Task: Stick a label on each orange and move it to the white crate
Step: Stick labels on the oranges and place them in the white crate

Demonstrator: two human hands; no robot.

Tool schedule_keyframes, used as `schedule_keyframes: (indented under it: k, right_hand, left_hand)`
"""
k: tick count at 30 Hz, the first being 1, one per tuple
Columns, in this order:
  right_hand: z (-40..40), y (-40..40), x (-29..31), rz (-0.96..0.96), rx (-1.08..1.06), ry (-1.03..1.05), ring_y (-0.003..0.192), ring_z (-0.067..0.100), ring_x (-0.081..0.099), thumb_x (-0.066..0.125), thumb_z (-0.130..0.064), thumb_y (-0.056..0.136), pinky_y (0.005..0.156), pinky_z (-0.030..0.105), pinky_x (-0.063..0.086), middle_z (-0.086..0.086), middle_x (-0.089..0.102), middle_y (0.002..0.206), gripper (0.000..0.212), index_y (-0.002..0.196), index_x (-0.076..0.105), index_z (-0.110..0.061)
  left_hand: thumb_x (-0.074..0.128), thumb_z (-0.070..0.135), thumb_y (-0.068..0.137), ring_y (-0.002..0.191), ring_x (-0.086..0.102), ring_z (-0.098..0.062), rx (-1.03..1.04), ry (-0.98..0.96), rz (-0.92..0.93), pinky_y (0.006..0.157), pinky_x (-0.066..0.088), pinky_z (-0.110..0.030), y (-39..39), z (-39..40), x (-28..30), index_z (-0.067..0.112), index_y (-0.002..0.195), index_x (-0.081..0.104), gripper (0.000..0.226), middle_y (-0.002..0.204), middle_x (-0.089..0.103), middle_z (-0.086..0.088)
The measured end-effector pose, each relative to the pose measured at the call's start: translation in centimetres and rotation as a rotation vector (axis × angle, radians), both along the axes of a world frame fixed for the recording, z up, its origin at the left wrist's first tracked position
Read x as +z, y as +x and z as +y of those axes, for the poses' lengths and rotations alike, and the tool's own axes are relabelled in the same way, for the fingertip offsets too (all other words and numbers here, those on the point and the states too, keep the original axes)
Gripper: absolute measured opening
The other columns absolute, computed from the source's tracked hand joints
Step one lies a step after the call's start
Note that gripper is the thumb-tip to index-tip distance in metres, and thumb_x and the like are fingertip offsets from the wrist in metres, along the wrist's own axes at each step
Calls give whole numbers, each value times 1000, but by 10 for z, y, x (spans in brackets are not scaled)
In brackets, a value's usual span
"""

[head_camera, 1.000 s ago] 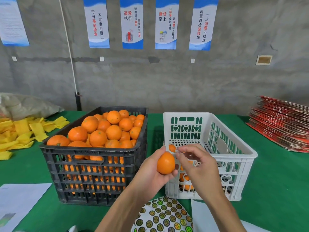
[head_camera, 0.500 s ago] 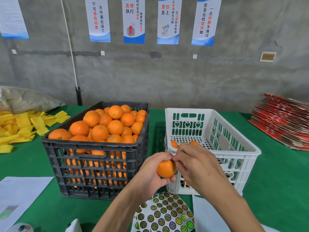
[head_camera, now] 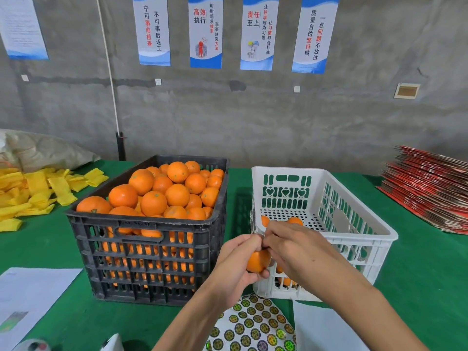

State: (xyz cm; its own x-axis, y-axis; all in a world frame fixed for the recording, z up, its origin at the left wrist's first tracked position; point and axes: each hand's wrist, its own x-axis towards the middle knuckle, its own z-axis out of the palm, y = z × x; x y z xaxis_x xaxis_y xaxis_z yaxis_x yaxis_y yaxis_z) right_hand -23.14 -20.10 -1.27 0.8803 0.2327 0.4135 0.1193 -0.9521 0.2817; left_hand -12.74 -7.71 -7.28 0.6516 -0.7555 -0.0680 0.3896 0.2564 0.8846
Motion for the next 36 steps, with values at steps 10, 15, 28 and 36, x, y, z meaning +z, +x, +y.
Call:
schedule_keyframes:
  k: [10,15,28,36]
  right_hand:
    - [-8,31,-20,-109,145,1058,91,0,67,47,-44,106,78,18,53,-22,72,101,35,141,55,-44]
    - [-15,60,-9,-154,237,1444,113,8,68,53,-34,103,85,23,57,-19,68,124,35,138,60,-33]
    - [-57,85,-57,-339,-364,617,136,36,49,69,12,82,111,51,41,14,56,144,36,114,74,-3]
    - [-43,91,-58,-461,-233,662,118,20,62,71,2,89,105,36,48,2,67,128,24,106,79,-13]
  left_hand:
    - [63,15,84,125,63,-37,34,-191,-172,110,49,-56,28,-11,28,4,135,58,53,130,65,-26]
    - [63,30,73,110,67,-18,91,-95,-279,95,55,-35,52,-38,54,19,133,56,62,129,63,-15]
    - [62,25,98,156,-11,-48,415,1351,-1177,119,13,-71,230,-2,68,43,161,12,83,172,-20,-4]
    - [62,34,102,132,50,-46,576,1158,-1163,110,44,-55,271,12,68,32,154,41,57,153,33,-21]
